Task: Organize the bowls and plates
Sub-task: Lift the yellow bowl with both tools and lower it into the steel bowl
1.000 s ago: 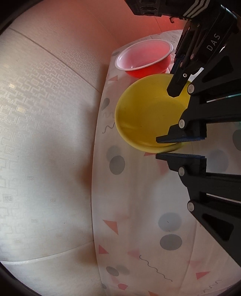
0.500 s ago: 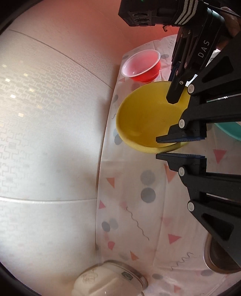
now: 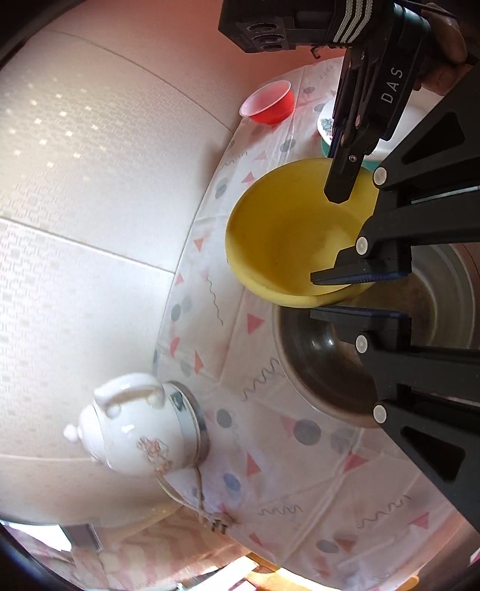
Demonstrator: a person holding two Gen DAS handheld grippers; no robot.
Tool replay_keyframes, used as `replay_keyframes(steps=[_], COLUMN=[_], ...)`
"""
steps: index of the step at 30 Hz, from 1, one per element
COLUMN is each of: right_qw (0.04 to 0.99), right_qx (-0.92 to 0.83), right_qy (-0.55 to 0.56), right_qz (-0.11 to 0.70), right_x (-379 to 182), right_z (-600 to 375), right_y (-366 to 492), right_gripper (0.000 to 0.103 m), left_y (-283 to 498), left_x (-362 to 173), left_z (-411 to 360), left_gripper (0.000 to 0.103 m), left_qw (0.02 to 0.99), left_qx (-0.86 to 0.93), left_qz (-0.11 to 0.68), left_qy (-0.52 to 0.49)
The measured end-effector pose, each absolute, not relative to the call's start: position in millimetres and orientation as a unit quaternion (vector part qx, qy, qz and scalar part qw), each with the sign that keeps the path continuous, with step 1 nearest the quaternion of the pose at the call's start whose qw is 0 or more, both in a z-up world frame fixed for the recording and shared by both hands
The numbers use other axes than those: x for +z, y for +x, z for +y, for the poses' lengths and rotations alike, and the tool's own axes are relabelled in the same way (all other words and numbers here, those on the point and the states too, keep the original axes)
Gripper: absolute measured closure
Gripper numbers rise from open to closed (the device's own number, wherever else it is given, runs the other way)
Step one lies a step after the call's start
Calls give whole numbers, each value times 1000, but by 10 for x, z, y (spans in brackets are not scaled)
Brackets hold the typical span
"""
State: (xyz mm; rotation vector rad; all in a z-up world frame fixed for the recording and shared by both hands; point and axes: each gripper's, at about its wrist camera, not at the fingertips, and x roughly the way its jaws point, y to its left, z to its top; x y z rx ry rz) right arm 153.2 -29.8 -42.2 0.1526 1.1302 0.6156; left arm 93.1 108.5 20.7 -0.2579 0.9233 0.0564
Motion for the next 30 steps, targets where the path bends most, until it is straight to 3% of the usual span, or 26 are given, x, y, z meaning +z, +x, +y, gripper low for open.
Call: replay_keyframes(steps=[20, 30], right_qw=[781, 793], right_qx=[261, 256], right_qy=[-25, -47], right_qz=[567, 551], right_x=[-709, -651], right_z=[220, 261], right_y=[1399, 1394], right_gripper=[82, 72], left_y=[647, 677], left_x=[-305, -306], left_z=[1434, 1423], left_gripper=[92, 92], left_qw=[857, 855], left_qx=[60, 69], left_qz=[489, 491], left_qy=[-155, -151])
